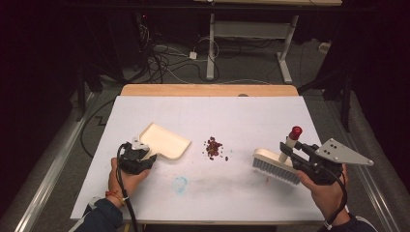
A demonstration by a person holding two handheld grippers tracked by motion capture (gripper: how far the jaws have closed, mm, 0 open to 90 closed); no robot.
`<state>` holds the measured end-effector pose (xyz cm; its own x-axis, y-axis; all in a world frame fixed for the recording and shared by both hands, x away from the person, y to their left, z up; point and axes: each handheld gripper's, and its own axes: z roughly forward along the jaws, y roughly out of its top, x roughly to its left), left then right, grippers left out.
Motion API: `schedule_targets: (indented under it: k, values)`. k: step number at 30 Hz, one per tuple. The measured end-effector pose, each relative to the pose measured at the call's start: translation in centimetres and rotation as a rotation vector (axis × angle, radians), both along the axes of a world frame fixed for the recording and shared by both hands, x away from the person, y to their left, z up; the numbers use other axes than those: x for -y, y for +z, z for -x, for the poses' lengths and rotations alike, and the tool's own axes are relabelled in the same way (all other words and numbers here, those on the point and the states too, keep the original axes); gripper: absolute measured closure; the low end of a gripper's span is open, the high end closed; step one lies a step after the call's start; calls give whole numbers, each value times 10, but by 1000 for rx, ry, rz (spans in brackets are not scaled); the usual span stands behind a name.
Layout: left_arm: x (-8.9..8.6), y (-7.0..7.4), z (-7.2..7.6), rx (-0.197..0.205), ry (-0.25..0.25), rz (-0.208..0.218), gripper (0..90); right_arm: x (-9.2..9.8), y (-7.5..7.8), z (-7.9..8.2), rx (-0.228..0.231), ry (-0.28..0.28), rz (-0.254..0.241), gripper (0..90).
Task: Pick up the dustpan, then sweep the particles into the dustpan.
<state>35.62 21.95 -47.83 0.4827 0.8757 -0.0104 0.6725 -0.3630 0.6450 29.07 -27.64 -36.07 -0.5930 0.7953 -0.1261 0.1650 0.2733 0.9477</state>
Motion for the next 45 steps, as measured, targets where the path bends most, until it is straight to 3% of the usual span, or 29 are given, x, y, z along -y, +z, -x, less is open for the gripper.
schedule_targets:
  k: [6, 11, 25, 29, 40, 45]
  values:
    - [-7, 8, 9, 15, -33, -10, 641, -1, 0, -4, 0, 0, -6, 696]
    - [-13, 15, 18, 26, -45, 13, 641, -2, -3, -8, -9, 7, -12, 697]
    - [-8, 26, 39, 44, -139, -5, 641, 1, -2, -11, -8, -12, -16, 697]
    - [-7, 25, 45, 25, -164, 18, 641, 0, -4, -12, -17, -5, -28, 697]
    - [-1, 21, 56, -21, -219, 2, 641, -3, -7, -16, -22, -12, -44, 697]
    - [-1, 22, 61, -29, -243, 16, 641, -6, -9, -20, -27, -7, -49, 697]
